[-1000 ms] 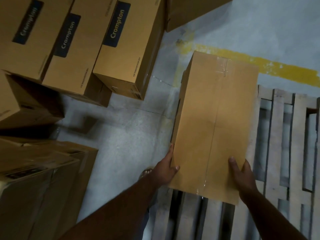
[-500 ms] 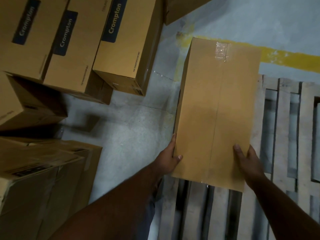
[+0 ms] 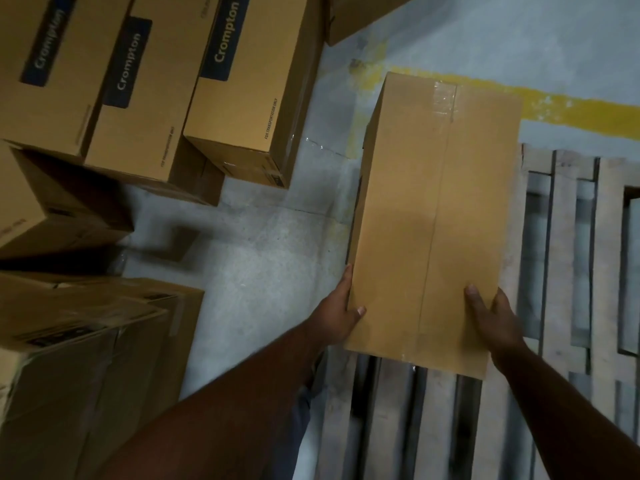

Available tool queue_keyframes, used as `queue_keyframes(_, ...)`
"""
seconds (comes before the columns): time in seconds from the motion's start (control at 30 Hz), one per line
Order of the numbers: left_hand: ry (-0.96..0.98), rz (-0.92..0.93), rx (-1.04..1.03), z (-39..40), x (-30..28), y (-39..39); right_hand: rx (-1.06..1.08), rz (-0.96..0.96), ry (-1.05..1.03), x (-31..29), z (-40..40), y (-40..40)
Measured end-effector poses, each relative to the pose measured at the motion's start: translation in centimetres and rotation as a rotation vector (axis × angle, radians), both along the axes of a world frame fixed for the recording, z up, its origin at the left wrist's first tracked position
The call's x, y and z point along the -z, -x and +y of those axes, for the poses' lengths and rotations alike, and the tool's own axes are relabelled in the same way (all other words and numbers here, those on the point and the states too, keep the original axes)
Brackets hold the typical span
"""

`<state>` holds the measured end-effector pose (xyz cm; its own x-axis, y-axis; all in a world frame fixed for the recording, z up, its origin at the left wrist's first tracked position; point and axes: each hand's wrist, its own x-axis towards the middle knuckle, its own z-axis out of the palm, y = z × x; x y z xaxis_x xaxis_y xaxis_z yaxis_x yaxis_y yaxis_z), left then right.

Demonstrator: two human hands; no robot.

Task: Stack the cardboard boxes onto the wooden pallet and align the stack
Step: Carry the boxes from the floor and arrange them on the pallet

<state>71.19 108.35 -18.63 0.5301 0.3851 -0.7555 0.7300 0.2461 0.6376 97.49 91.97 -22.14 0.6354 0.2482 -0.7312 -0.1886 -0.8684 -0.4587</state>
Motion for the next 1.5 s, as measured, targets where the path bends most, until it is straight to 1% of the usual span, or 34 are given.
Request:
queue_keyframes(0.07,-0.022,0.013,-0.039,-0.2,0.3,0.0,-0.016,-0.040,0.012,-0.6,0.3,0.6)
queue_keyframes(0.2,-0.065,0.086,-0.159,-1.2,-1.1,0.2,-0.022,-0.320,-0.015,-4.2,0.6,4.0)
queue_keyframes(0.23,-0.094,0.095,-0.173,-1.6,-2.0,0.5,-0.023,-0.375,-0.038,-5.8,0.6,5.3)
queue_keyframes(0.3,-0.152,0.079,-0.205,-2.6,-4.7,1.4,-0.028,-0.399,-0.141,-9.3,0.7,8.2)
queue_keyframes(0.37,-0.208,0.057,-0.262,-4.4,-8.2,3.2,-0.056,-0.353,-0.289,-13.1,0.0,11.6)
queue_keyframes(0.43,-0.247,0.026,-0.322,-7.0,-12.3,5.7,-0.076,-0.250,-0.413,-17.2,-1.4,15.5)
queue_keyframes(0.57,-0.361,-0.074,-0.443,-14.9,-21.3,12.6,-0.128,-0.051,-0.587,-26.2,-6.2,23.1)
queue_keyframes(0.63,-0.408,-0.084,-0.524,-20.0,-25.5,16.7,-0.142,0.062,-0.604,-30.2,-9.3,26.9)
queue_keyframes(0.7,-0.390,-0.077,-0.589,-25.1,-29.0,20.7,-0.159,0.168,-0.625,-34.2,-12.5,30.9)
queue_keyframes(0.77,-0.379,-0.076,-0.642,-29.2,-31.2,24.4,-0.234,0.201,-0.632,-37.1,-15.6,34.7)
queue_keyframes(0.83,-0.384,-0.086,-0.736,-32.8,-32.5,28.0,-0.297,0.257,-0.622,-38.6,-18.5,38.5)
queue_keyframes(0.97,-0.357,-0.056,-0.941,-39.9,-33.7,35.6,-0.356,0.390,-0.506,-37.9,-23.3,46.7)
queue_keyframes(1.07,-0.307,0.040,-1.032,-45.9,-33.0,42.6,-0.381,0.495,-0.395,-36.0,-27.5,53.3)
queue_keyframes(1.17,-0.290,0.178,-1.007,-51.4,-30.6,50.4,-0.392,0.564,-0.315,-33.7,-31.9,59.4)
queue_keyframes(1.27,-0.285,0.319,-0.971,-55.7,-27.0,58.1,-0.384,0.593,-0.235,-30.2,-36.3,65.1)
queue_keyframes(1.37,-0.231,0.363,-0.988,-59.2,-22.0,65.2,-0.377,0.613,-0.141,-25.8,-40.7,71.2)
queue_keyframes(1.43,-0.180,0.391,-0.932,-61.3,-18.2,69.7,-0.338,0.621,-0.074,-22.3,-43.7,75.9)
queue_keyframes(1.5,-0.161,0.435,-0.833,-62.8,-14.5,73.4,-0.268,0.636,-0.001,-18.6,-46.0,79.9)
